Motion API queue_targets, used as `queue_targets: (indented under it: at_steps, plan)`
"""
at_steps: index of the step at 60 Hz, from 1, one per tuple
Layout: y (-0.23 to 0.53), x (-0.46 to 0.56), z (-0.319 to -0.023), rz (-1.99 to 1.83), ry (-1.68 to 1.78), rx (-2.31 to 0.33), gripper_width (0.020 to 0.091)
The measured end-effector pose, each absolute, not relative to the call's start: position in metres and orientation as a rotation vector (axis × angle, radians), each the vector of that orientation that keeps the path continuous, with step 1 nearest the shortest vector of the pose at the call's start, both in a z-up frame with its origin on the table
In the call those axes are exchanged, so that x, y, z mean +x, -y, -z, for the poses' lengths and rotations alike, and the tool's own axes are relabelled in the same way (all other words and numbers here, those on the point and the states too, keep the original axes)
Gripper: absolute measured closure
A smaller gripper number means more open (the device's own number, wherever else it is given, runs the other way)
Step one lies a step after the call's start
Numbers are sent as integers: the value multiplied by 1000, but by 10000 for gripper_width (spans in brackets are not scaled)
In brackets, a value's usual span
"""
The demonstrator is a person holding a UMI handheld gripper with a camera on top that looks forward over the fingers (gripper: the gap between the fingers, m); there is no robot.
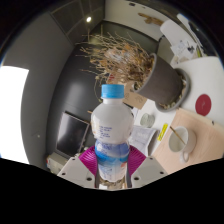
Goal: Pour water
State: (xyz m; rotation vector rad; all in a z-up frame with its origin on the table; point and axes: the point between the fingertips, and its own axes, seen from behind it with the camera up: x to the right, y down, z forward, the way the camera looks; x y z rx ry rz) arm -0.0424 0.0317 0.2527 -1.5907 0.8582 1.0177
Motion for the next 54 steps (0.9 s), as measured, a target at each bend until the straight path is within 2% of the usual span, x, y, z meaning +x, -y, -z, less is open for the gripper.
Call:
queue_targets:
  at_steps: [8,16,22,36,43,54]
  plan:
    - [-28,13,-294,-723,-600,-1638,753]
    - [-31,82,-297,-474,-443,-1678,751]
    - [-36,132,-258,-266,-333,-1746,751]
    - [-52,191,-135,63,-83,-1862,749]
    - [-60,199,-92,63,-52,-1911,748]
    - [-54,204,-45,56,-48,-1970,724]
